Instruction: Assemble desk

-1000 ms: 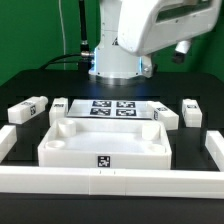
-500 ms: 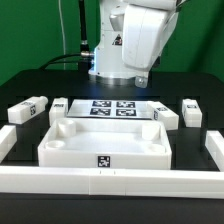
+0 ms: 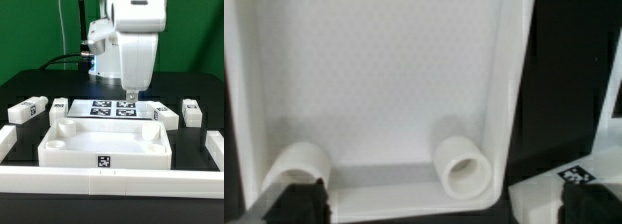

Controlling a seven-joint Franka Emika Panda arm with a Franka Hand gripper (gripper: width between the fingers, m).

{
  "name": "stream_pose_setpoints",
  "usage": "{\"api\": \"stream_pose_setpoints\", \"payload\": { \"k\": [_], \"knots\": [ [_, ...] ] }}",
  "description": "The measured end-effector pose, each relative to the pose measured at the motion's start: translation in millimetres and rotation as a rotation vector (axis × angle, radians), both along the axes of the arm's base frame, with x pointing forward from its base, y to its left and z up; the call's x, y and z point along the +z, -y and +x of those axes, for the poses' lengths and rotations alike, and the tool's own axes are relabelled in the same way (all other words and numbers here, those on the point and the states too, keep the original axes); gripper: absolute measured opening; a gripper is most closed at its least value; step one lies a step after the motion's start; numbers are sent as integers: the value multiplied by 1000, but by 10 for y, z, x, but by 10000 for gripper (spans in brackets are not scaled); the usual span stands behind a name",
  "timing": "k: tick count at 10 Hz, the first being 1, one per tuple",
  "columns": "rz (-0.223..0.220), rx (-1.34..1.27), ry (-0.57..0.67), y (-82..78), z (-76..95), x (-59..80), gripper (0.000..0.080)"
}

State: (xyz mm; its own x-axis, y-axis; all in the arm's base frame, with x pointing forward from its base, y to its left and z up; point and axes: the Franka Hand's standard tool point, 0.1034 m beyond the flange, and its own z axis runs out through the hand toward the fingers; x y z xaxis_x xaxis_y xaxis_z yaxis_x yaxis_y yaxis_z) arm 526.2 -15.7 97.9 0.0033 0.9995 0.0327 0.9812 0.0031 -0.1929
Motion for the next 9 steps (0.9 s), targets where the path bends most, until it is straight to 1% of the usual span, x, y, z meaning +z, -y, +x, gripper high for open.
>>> {"api": "stream_pose_setpoints", "payload": {
  "k": [1,5,6,7,8,9],
  "knots": [
    [1,-8,-15,20,-35,-61,650],
    [1,-8,-16,24,-31,-70,650],
    [2,-14,-20,51,-65,-95,650],
    [24,-42,-30,86,-153,-162,650],
    [27,-51,-40,99,-251,-235,650],
    [44,-52,-44,126,-267,-246,650]
  ]
}}
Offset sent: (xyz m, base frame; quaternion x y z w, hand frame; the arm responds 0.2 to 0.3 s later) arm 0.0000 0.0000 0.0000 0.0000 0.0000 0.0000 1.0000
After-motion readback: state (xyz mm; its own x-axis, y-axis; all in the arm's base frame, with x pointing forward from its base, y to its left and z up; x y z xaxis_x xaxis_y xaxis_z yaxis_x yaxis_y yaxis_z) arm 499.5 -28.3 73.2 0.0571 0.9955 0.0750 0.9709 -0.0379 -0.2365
